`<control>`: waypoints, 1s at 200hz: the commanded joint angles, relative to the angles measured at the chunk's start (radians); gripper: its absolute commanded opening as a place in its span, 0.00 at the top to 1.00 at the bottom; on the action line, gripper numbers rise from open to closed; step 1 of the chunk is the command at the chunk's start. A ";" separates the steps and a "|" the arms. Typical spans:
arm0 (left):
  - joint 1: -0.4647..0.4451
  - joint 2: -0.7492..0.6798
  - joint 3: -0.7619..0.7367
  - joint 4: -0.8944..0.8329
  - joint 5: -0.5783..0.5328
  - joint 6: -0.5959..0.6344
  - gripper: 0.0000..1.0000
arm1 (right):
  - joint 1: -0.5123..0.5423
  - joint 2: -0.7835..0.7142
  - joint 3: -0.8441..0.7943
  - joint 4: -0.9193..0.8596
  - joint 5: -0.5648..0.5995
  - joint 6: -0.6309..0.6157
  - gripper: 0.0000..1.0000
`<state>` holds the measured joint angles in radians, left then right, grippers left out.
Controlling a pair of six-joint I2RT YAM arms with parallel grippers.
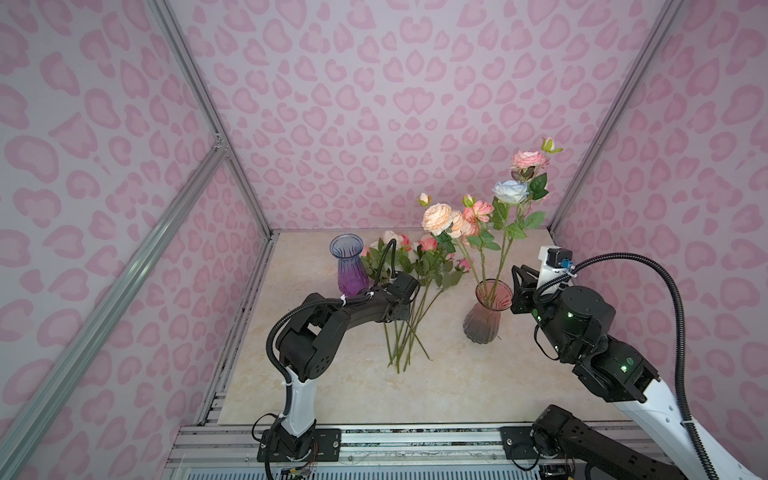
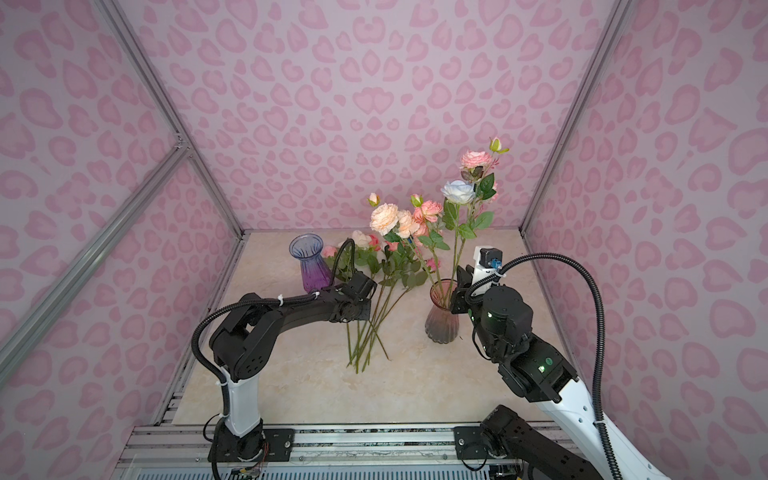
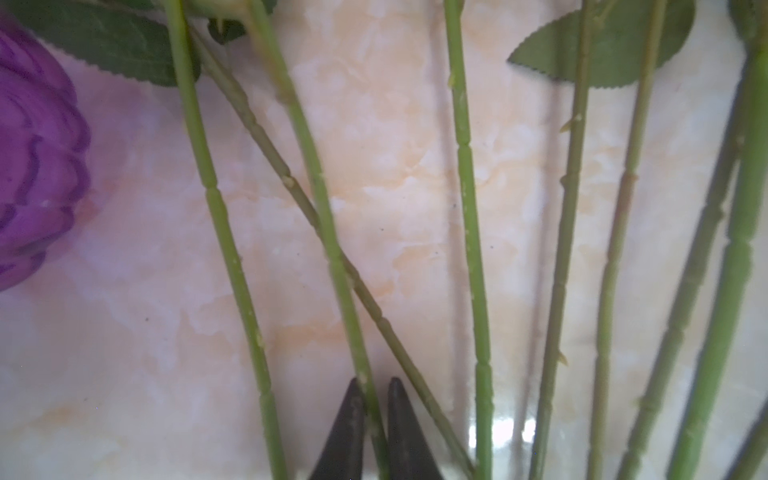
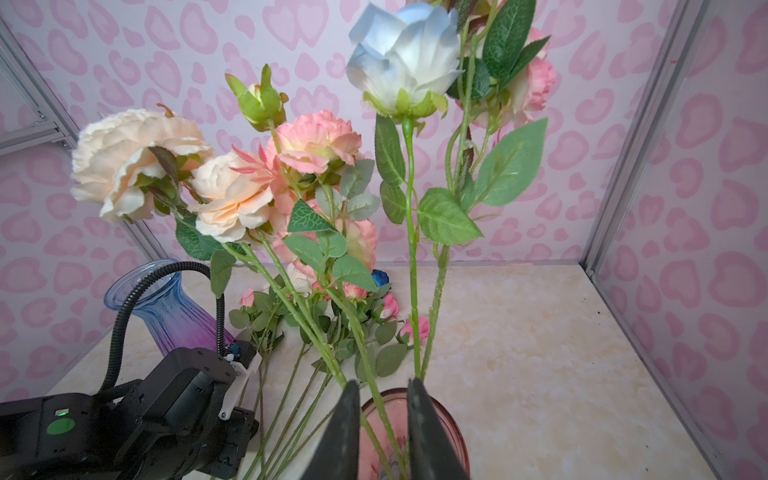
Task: Arrange the flowers into the vase
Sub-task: 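Close the left gripper on another rose stem in the bunch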
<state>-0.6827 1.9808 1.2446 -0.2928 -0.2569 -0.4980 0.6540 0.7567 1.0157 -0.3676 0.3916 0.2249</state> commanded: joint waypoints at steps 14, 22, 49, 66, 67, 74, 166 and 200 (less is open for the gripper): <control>-0.001 -0.062 -0.015 0.023 0.021 0.030 0.97 | -0.001 -0.001 0.012 0.009 0.000 0.009 0.78; 0.000 -0.082 -0.009 0.018 0.024 0.036 0.97 | 0.000 -0.002 0.015 0.008 0.000 0.010 0.78; -0.001 -0.173 -0.005 0.023 0.053 0.045 0.97 | -0.001 0.001 0.017 0.012 -0.005 0.016 0.78; -0.002 -0.238 -0.001 0.027 0.058 0.049 0.97 | 0.001 0.005 0.023 0.015 -0.012 0.019 0.78; -0.001 -0.243 -0.001 0.028 0.057 0.050 0.97 | 0.000 0.006 0.024 0.015 -0.012 0.019 0.79; -0.001 -0.270 -0.002 0.028 0.053 0.052 0.97 | -0.001 0.007 0.027 0.015 -0.017 0.021 0.79; -0.018 -0.695 -0.137 0.183 0.087 0.148 0.97 | 0.006 0.034 0.078 0.011 -0.105 0.040 0.77; -0.019 -0.775 -0.167 0.220 0.211 0.167 0.97 | 0.015 0.041 0.082 0.026 -0.105 0.049 0.77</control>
<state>-0.7025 1.2327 1.0943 -0.1577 -0.1524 -0.3626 0.6655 0.7940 1.0950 -0.3641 0.3031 0.2623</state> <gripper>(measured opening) 0.071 0.229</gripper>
